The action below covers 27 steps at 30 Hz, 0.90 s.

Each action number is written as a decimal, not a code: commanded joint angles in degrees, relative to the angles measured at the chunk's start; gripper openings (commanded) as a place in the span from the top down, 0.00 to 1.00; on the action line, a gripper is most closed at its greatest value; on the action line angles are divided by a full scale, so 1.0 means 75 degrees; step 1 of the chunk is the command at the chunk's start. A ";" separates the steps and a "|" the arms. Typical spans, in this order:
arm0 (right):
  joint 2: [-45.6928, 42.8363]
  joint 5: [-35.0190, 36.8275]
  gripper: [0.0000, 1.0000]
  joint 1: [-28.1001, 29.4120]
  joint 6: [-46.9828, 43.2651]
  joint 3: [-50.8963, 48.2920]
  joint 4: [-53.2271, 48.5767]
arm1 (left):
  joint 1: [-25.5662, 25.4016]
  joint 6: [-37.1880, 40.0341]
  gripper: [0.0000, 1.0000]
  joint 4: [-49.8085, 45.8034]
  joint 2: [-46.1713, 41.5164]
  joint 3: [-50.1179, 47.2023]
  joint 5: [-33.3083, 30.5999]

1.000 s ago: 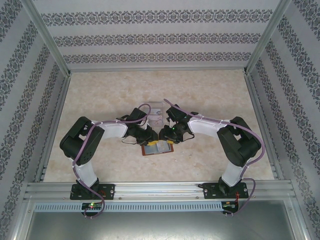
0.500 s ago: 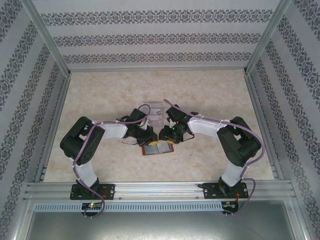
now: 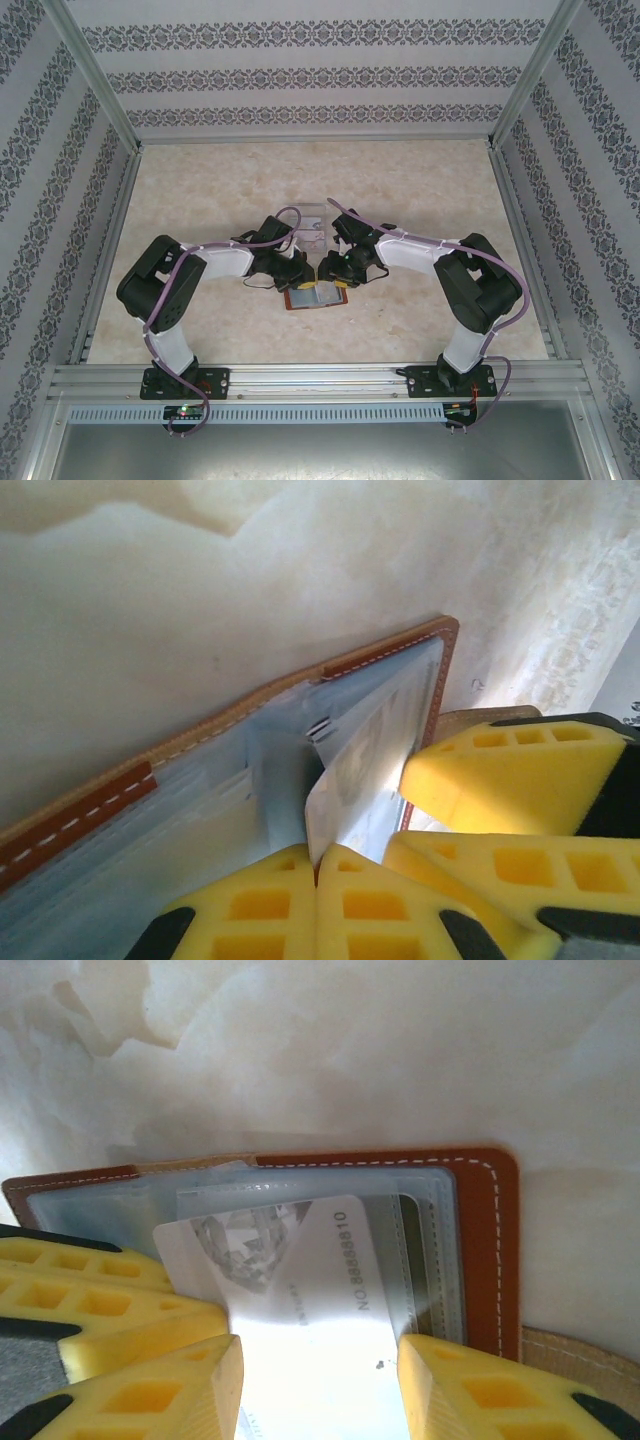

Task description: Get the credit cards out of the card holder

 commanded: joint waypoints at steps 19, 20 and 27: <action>0.0033 0.0242 0.53 -0.0007 -0.0258 0.0211 -0.0572 | 0.0044 0.0606 0.98 -0.1137 -0.0374 0.0002 -0.0290; 0.0004 0.0226 0.53 -0.0001 -0.0260 0.0224 -0.0572 | 0.0040 0.0603 0.98 -0.1096 -0.0338 0.0005 -0.0278; -0.0314 -0.0204 0.54 0.0045 -0.0099 0.0215 -0.0073 | 0.0043 0.0307 0.98 -0.0364 0.0101 0.0030 -0.0022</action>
